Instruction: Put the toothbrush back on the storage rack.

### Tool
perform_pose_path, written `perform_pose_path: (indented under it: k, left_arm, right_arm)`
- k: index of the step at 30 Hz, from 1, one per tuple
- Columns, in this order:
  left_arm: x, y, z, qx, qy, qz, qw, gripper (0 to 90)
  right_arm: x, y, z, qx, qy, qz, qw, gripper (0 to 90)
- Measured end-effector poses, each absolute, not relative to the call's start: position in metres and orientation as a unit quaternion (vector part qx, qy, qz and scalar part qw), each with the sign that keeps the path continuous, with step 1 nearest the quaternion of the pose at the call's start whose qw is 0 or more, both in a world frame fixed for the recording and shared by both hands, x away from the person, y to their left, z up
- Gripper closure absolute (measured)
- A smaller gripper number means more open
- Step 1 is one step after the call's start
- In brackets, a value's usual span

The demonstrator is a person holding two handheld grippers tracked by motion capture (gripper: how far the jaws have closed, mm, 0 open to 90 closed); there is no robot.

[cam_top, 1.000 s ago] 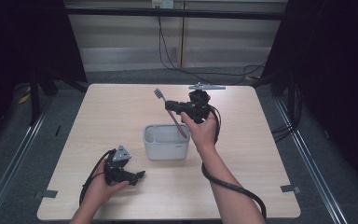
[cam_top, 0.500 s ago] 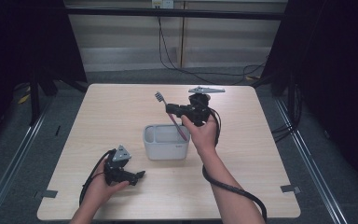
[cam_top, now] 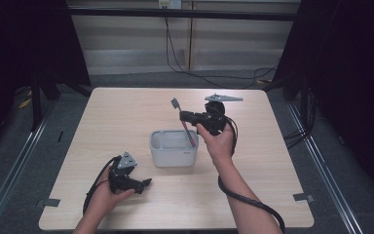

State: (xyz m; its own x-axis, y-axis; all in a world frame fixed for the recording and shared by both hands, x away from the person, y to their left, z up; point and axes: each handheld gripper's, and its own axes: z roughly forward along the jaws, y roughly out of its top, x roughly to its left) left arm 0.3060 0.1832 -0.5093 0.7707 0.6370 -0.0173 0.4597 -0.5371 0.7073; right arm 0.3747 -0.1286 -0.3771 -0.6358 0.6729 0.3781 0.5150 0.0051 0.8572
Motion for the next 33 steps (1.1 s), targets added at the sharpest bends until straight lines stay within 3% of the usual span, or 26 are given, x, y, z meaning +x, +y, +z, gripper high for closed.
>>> perform_pose_path:
  k: [33]
  left_arm:
    - [0.306,0.183,-0.51,0.866,0.317,0.123,0.365,6.5]
  right_arm:
    - [0.357,-0.154,-0.386,0.421,0.706,0.565,0.076,82.6]
